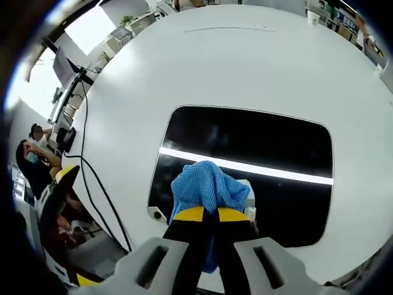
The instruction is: Wipe the mirror surface with the cleaning cloth until all visible marks leave the cleaned area.
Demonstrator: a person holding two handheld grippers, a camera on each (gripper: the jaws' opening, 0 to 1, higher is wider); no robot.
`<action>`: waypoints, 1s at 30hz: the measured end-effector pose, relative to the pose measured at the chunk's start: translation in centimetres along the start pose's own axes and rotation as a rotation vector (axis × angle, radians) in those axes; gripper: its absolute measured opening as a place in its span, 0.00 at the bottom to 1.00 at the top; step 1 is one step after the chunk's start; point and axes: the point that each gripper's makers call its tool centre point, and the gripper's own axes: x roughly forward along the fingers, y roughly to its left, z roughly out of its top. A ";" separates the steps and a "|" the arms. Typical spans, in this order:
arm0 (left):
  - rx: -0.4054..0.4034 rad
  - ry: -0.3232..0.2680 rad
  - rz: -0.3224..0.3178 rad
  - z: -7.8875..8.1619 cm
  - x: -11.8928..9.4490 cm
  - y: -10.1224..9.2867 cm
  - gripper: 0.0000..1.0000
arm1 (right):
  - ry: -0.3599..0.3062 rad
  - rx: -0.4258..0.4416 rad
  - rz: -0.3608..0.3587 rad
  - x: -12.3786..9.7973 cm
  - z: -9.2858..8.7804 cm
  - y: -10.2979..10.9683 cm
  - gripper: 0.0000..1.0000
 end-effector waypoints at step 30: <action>0.003 0.015 -0.019 -0.2 0.1 -0.4 0.98 | -0.005 -0.082 0.047 1.6 1.2 3.9 0.00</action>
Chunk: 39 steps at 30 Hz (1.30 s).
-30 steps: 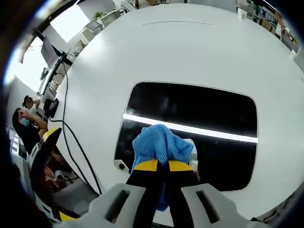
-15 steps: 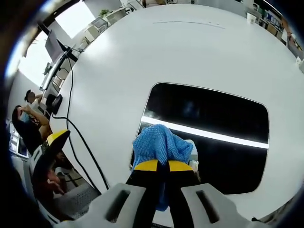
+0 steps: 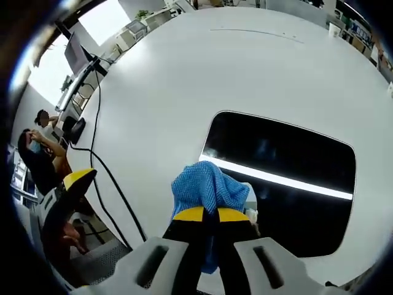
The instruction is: Wipe the mirror surface with the cleaning cloth until all visible marks leave the cleaned area.
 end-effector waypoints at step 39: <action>0.015 -0.019 0.027 0.5 0.0 0.5 0.99 | 0.014 -0.036 0.030 -0.2 0.5 0.0 0.00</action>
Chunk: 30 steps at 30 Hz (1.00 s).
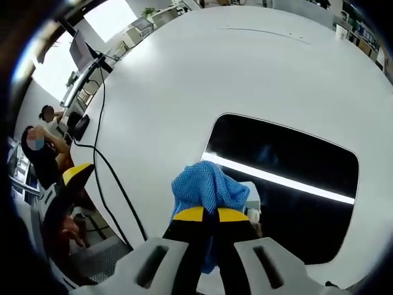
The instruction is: Wipe the mirror surface with the cleaning cloth until all visible marks leave the cleaned area.
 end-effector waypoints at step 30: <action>-0.004 0.021 -0.019 -0.6 0.5 0.0 0.98 | -0.009 -0.060 -0.017 1.4 5.0 -1.8 0.00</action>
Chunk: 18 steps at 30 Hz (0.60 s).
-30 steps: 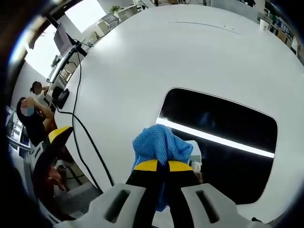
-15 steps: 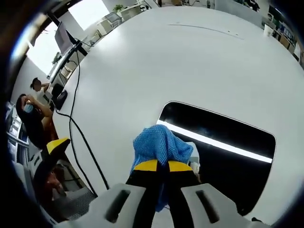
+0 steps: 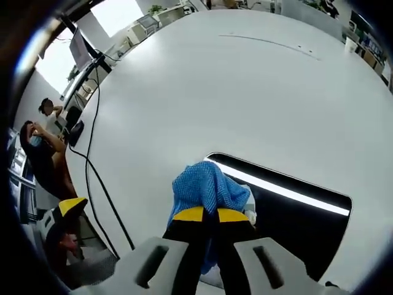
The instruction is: Wipe the mirror surface with the cleaning cloth until all visible marks leave the cleaned area.
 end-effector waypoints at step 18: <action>-0.008 0.003 0.005 -0.2 0.2 0.3 0.98 | -0.006 -0.044 -0.006 0.3 2.7 -1.1 0.00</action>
